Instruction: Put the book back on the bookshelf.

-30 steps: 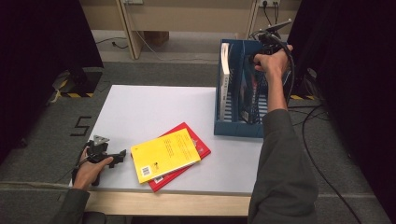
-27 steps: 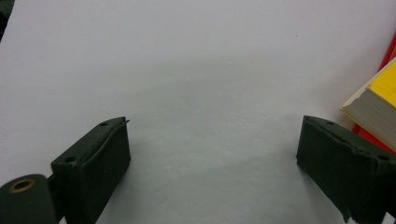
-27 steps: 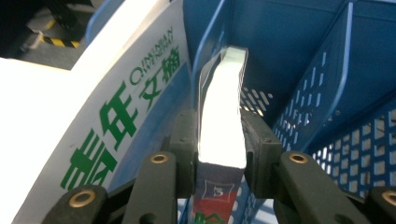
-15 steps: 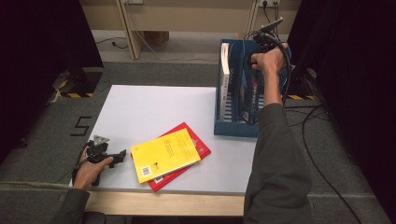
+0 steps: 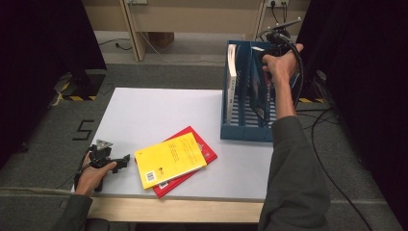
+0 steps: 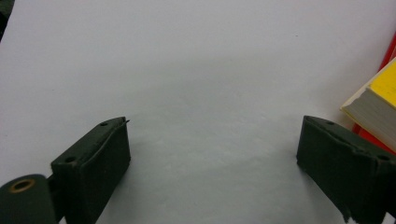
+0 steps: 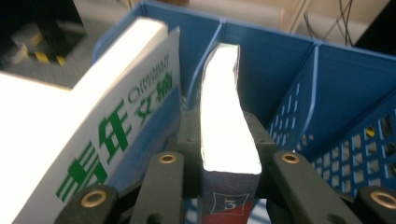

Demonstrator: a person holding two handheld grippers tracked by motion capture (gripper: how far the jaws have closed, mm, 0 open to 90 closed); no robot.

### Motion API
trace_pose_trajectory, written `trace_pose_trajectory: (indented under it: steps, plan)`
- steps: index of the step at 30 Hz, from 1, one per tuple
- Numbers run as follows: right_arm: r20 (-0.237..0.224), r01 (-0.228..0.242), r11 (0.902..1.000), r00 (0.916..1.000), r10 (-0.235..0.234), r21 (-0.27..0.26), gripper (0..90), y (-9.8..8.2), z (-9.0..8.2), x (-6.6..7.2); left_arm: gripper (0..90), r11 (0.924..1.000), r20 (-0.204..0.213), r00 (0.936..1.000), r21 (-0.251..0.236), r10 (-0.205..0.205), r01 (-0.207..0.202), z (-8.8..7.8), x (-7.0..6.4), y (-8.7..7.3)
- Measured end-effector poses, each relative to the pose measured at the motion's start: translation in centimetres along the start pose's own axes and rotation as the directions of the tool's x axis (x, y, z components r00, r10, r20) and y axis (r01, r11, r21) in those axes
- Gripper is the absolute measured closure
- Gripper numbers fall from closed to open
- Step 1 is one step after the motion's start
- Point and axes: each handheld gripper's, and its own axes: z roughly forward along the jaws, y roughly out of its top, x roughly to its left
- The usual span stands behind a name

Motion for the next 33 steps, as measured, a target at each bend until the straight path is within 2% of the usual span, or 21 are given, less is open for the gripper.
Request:
trace_pose_trajectory:
  steps: [5, 7, 9, 15, 19, 28, 31, 33]
  plan:
    - [-0.028, -0.047, 0.9972, 0.9986, 0.045, -0.059, 74.0, -2.2, 1.0, -0.2, 8.6, 1.0, -0.001, 1.0, 0.0, 0.0, 0.0, 0.0, 0.0, 0.0]
    - [-0.057, -0.054, 0.9973, 0.9971, 0.051, -0.05, 73.9, -3.1, 1.6, -0.3, 8.6, 1.0, -0.001, 1.0, 0.0, 0.0, 0.0, 0.0, 0.0, 0.0]
    - [-0.073, -0.077, 0.9945, 0.9948, 0.071, -0.071, 74.0, -4.0, 2.0, -0.5, 8.6, 1.0, -0.001, 1.0, 0.0, -0.001, 0.001, 0.0, 0.0, 0.0]
    - [-0.077, -0.048, 0.9969, 0.9961, 0.044, -0.062, 73.6, -5.3, 0.7, -0.5, 8.6, 1.0, -0.002, 1.0, 0.003, 0.003, -0.003, 0.0, 0.0, 0.0]
    - [-0.097, -0.03, 0.9984, 0.995, 0.025, -0.048, 73.1, -6.5, -0.3, -0.5, 8.6, 1.0, -0.003, 1.0, 0.002, 0.003, -0.003, 0.0, 0.0, 0.0]
    - [-0.173, -0.007, 0.9994, 0.9848, 0.001, -0.033, 71.3, -9.9, -1.8, -0.5, 8.6, 1.0, -0.004, 1.0, 0.006, 0.002, -0.002, 0.0, 0.0, 0.0]
    - [-0.199, -0.013, 0.9994, 0.9799, 0.006, -0.033, 68.1, -11.1, -1.9, -0.6, 8.5, 1.0, -0.004, 1.0, 0.007, 0.002, -0.002, 0.0, 0.0, 0.0]
    - [-0.217, -0.037, 0.9977, 0.9758, 0.024, -0.057, 66.9, -11.8, -2.0, -0.6, 8.6, 1.0, -0.003, 1.0, 0.004, 0.0, 0.0, 0.0, 0.0, 0.0]
